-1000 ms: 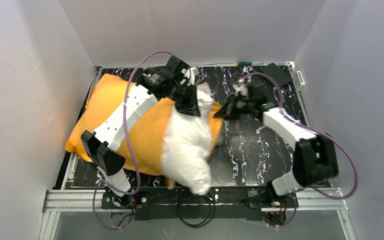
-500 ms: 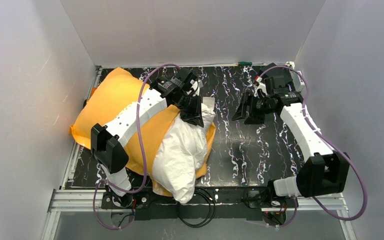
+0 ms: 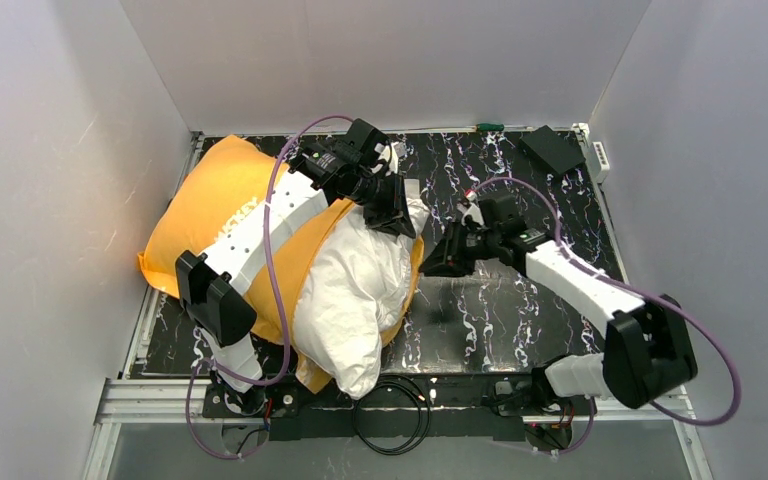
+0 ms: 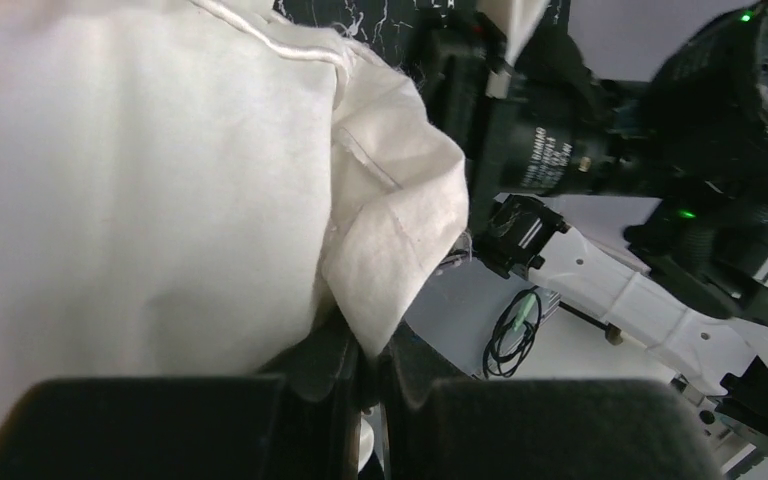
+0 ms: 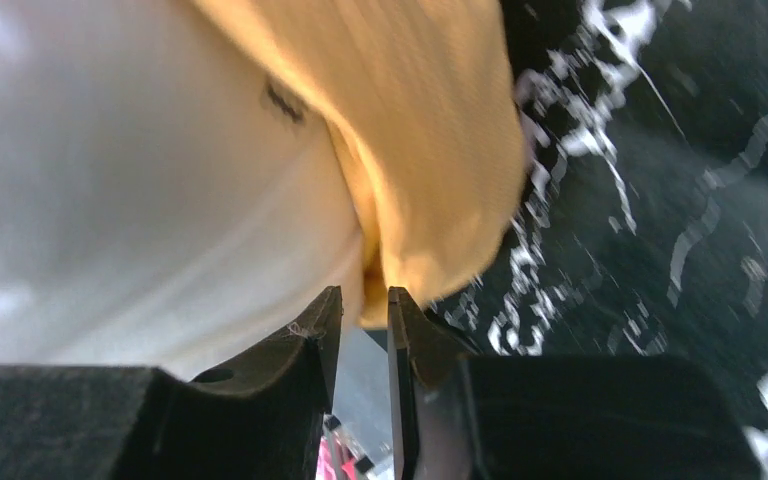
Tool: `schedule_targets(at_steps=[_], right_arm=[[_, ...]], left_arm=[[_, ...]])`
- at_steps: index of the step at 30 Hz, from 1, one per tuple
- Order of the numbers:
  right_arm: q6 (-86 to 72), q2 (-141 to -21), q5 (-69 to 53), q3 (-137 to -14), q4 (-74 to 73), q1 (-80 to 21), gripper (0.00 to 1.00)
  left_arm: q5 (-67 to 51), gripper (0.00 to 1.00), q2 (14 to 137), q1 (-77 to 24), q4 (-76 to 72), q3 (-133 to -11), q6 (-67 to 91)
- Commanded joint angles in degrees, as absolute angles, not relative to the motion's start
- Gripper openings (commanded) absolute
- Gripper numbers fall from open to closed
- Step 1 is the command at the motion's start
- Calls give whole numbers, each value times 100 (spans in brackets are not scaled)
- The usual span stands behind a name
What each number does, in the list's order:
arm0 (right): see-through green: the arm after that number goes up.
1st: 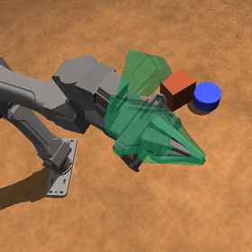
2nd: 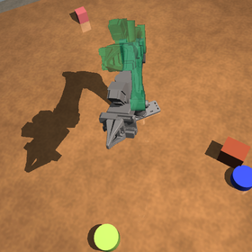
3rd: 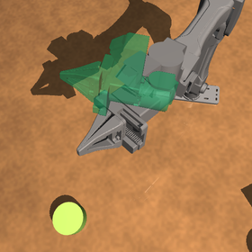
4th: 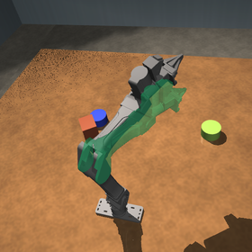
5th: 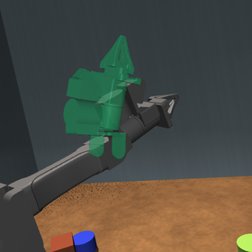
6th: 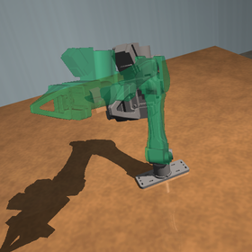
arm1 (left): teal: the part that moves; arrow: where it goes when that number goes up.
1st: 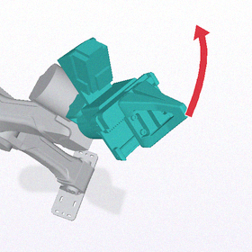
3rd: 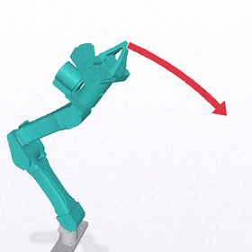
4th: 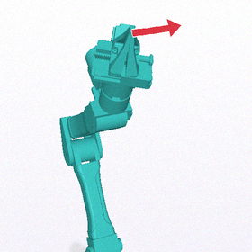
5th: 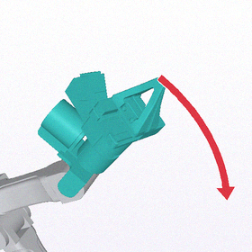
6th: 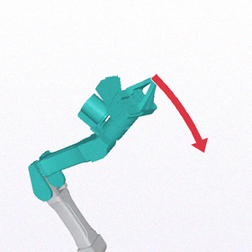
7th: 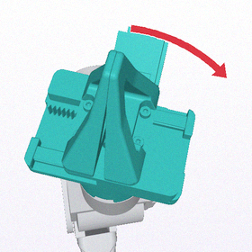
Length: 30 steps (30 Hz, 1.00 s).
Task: Put the pillow into the pillowcase
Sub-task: Stuff the pillow into the pillowcase.
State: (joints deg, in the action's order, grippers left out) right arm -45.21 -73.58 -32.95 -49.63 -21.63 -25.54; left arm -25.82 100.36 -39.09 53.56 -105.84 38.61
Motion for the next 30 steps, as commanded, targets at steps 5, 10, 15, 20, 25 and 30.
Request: schedule_targets(at_steps=[5, 10, 15, 20, 25, 30], right_arm=[[-5983, -8461, -3017, -5475, 618, -2848, 46], [-6032, -8856, -2727, -5726, 595, -2881, 52], [-5487, -9062, -2457, -5902, 109, -2891, 68], [-5524, -9474, -2701, -6093, 853, -3025, 70], [-5217, -9664, -2834, -6563, 697, -3199, 40], [-4533, -8925, -2991, -6408, -171, -2894, 1]], left_arm=[[-3128, 0, 9888, -3862, 5203, -11009, 4150], [-3155, 0, 9888, -3862, 5200, -11205, 4261], [-3198, 0, 9935, -3860, 5223, -11417, 4377], [-3292, 0, 9993, -3867, 5214, -11586, 4530], [-3279, 0, 9955, -3829, 5097, -11587, 4681], [-3171, 0, 9832, -3608, 5103, -11500, 4690]])
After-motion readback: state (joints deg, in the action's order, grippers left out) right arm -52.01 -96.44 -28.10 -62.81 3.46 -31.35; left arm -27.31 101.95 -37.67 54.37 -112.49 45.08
